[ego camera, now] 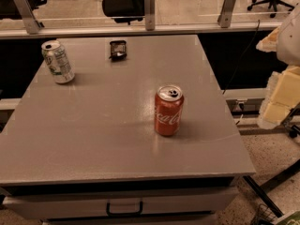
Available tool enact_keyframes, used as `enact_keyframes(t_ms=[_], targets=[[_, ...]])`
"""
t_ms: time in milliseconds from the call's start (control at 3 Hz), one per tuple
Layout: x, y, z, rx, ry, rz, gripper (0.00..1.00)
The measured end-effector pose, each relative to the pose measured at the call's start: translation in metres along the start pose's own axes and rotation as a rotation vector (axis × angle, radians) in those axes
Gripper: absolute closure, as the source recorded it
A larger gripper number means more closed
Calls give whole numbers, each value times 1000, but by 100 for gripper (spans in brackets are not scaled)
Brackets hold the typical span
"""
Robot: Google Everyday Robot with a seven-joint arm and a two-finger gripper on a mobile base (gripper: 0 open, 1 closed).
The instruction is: Move rxbar chocolate near 7up can
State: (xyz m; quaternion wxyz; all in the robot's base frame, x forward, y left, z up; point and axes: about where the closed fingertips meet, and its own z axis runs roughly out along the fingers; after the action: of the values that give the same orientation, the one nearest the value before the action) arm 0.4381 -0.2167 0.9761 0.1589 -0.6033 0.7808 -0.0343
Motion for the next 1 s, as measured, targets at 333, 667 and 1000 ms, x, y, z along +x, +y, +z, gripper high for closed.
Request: enact_keyframes(t_ms=[333, 667, 1000], targets=[[-2, -2, 0, 4, -3, 1, 0], [-14, -17, 3, 24, -18, 8, 0], [-40, -55, 22, 0, -56, 32, 0]])
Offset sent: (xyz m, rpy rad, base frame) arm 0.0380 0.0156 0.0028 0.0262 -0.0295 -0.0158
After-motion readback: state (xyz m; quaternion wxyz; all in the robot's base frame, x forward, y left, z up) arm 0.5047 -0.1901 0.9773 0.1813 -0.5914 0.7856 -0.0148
